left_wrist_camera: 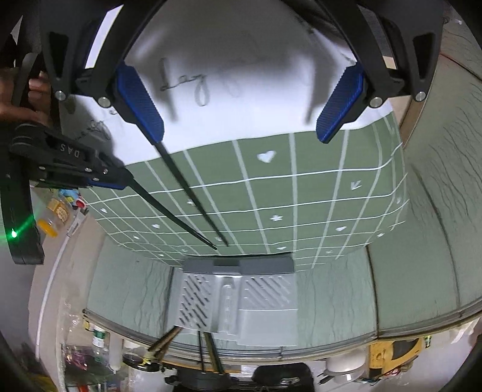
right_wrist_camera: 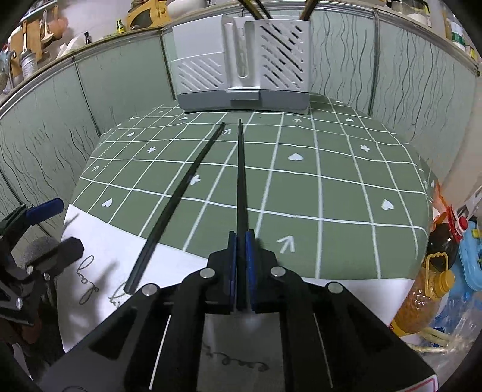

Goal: Organize utensils
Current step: 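Close the left gripper on one black chopstick while the right gripper closes on the other, then lift both held black chopsticks upright and carry them above the white holder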

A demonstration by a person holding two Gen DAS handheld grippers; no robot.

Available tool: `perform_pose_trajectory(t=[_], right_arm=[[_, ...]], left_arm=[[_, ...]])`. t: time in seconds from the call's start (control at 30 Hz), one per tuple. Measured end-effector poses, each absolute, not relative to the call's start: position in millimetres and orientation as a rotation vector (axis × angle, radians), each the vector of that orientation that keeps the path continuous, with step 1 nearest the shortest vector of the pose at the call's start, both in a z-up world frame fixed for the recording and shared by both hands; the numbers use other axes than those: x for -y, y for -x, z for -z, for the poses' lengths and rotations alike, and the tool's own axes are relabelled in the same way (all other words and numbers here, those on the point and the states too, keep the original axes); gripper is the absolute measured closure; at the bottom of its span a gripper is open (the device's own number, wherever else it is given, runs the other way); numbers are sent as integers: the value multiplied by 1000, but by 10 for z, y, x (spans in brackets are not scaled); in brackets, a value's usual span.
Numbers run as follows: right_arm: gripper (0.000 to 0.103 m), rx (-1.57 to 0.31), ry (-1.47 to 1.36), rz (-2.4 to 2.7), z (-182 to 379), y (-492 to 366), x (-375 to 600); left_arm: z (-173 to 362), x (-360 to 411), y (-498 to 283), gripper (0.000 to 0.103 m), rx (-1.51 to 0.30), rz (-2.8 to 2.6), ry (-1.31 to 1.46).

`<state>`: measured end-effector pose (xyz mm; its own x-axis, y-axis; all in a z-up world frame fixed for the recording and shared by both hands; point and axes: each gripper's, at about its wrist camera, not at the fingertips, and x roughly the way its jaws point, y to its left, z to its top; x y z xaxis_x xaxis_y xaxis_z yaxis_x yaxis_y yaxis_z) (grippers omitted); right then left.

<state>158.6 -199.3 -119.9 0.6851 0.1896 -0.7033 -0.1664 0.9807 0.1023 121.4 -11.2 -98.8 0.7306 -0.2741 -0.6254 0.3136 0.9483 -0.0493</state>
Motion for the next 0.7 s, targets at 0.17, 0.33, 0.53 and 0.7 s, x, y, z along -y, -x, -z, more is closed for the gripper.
perform_pose_trajectory(t=[0.17,0.33,0.53,0.7], right_arm=[[97,-791,-44,-178,1197,-1548,2155],[97,-790,-56,-159,1167,-1512,2316],[97,-789,-59,-145,1148,-1491,2418],[97,-790,-57,-141,1173,-1474,2426]], left_arm=[[1025,329,-1239,8,-680,352,-76],[1088,525,-1312,26,-705,395,-77],[1178,722,-1394,49,-716,412,-102],[1176,746,-1395,79,-691,377,-116]])
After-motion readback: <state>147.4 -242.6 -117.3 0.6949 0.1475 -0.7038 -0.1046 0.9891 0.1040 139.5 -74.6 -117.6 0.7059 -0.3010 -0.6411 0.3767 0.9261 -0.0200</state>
